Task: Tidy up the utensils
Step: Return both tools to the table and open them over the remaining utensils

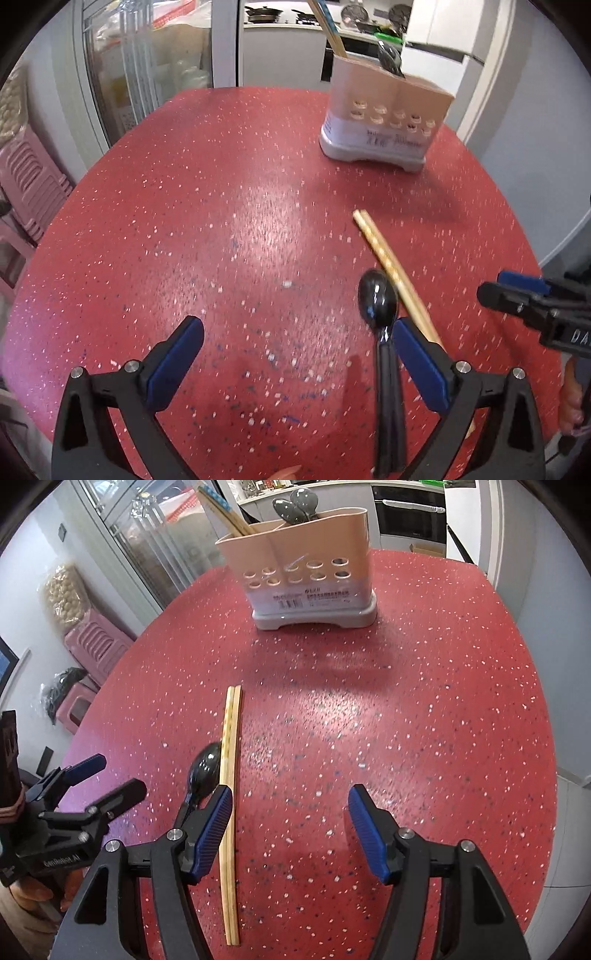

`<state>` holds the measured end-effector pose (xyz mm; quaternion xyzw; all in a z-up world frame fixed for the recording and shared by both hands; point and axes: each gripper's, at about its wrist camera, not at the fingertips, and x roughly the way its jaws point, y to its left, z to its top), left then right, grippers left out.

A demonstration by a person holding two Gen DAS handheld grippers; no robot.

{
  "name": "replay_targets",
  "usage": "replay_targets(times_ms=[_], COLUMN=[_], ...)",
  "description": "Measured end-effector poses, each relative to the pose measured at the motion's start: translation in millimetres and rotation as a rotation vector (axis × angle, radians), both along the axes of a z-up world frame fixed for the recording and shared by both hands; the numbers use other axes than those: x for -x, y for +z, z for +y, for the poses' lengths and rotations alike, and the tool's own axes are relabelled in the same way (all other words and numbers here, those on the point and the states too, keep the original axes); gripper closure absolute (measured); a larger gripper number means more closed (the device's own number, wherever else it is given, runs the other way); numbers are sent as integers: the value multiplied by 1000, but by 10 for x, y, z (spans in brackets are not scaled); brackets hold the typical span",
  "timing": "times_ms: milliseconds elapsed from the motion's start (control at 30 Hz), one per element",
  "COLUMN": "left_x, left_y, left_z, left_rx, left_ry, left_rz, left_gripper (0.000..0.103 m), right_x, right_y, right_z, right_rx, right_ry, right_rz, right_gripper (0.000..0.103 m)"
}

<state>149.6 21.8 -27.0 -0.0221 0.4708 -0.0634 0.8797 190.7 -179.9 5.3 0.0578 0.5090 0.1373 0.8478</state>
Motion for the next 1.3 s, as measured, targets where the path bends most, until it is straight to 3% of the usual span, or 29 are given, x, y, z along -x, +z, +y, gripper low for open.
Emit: replay_targets(times_ms=[367,1300], left_x=[184,-20], left_y=[-315,-304], left_z=[-189,-121], left_rx=[-52,-78], left_ry=[-76,-15], left_rz=[73,68], left_gripper=[0,0], right_x=[121,98], right_y=[-154,-186], right_z=[114,101], right_rx=[26,32], right_ry=[24,6], right_rz=[39,53], right_gripper=[34,34])
